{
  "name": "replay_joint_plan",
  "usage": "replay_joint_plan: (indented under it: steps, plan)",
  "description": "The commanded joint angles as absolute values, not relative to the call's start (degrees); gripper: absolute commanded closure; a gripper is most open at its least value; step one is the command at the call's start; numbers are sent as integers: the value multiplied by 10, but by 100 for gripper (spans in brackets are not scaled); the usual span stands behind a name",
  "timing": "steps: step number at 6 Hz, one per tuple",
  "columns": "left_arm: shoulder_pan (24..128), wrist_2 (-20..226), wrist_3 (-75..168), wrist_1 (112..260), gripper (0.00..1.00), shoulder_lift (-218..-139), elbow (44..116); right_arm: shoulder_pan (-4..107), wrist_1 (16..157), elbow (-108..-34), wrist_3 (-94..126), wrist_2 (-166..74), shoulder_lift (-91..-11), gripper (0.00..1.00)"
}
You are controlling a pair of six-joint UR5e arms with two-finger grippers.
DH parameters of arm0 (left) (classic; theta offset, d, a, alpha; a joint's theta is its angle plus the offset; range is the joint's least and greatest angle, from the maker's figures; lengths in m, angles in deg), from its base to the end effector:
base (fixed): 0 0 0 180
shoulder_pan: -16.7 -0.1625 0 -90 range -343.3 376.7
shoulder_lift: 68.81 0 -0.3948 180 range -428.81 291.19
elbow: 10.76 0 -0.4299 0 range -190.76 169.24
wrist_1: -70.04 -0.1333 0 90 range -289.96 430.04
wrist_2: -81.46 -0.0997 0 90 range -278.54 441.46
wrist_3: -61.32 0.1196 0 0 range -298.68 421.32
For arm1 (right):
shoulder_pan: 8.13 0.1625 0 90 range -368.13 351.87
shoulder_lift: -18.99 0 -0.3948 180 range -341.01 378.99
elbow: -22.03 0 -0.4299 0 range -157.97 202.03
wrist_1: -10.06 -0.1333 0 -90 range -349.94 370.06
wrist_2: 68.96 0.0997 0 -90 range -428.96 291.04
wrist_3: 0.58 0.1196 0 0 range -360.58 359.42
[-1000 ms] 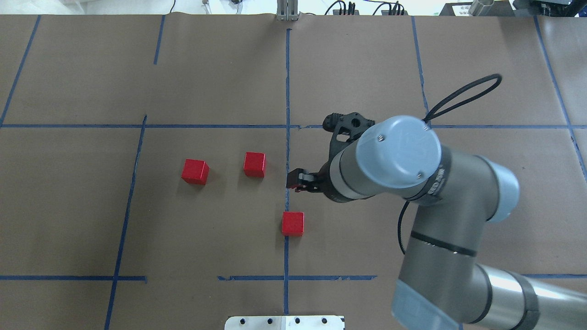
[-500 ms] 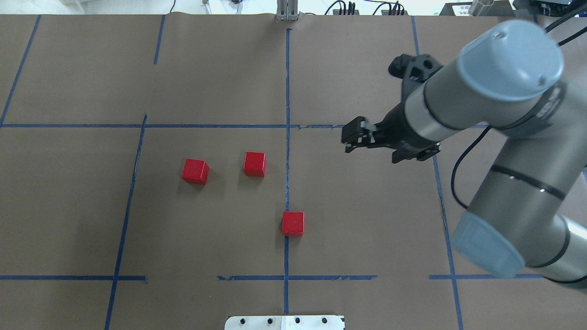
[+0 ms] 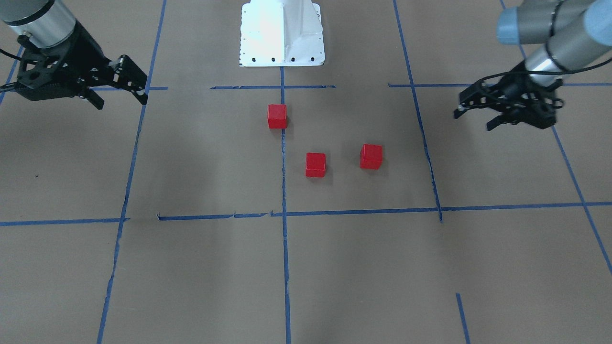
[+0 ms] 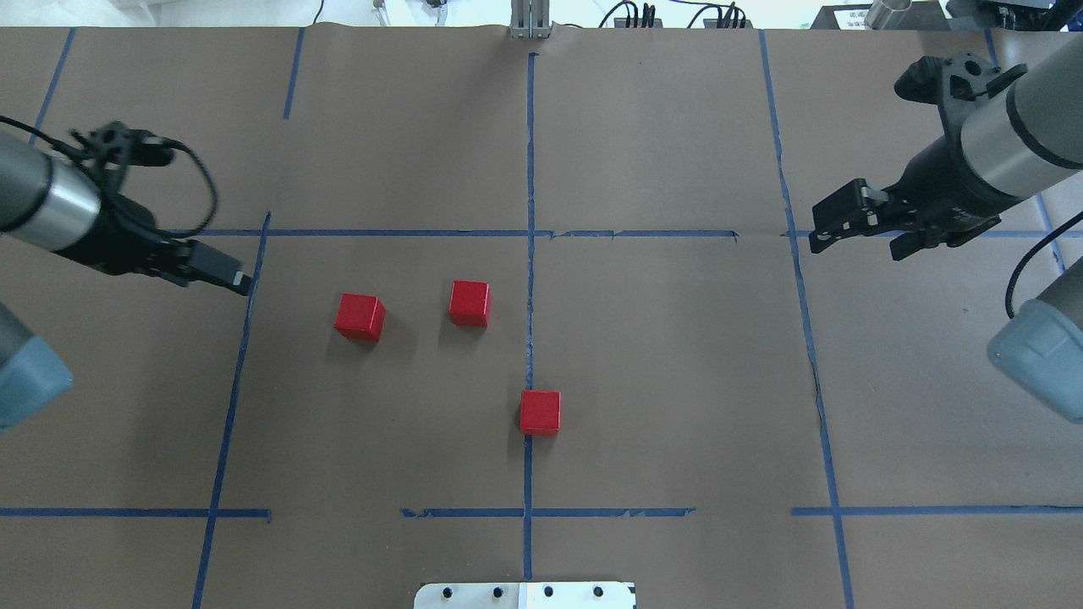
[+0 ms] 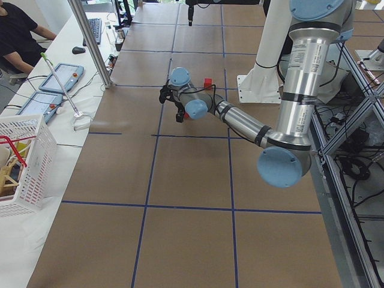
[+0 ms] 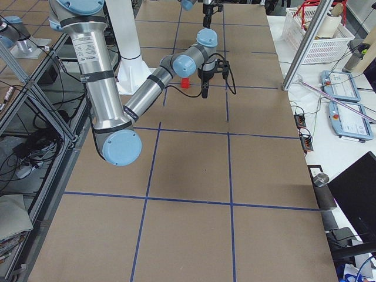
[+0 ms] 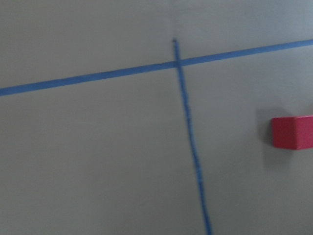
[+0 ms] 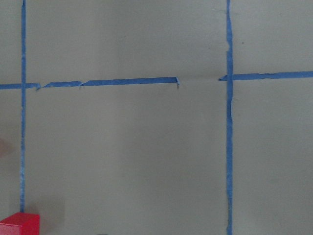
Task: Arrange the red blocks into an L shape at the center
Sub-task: 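Raise the right gripper away while the left arm reaches toward the red cubes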
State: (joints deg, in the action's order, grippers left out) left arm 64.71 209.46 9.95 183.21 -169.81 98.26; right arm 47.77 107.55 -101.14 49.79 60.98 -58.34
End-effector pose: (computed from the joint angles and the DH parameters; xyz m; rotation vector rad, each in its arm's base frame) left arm 0.3455 -0.4731 0.3116 0.1653 1.0677 0.1601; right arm -0.2454 -0.4633 0.2493 0.0243 -0.9254 0.0302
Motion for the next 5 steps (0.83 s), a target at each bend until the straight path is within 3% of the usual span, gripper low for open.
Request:
replay_joint_plan:
  steps: [1,2,5]
  plan:
    - [484,1913,-40,1805,0,-1797,974,499,1075,-1010,454,624,-619,0]
    - [456,1898,-42,1685,0,-1903,930,499,1075,-1011,454,622,-629,0]
    - [453,1899,-44,1650,0,-1984,828,496,1074,-1007,455,619,-630,0]
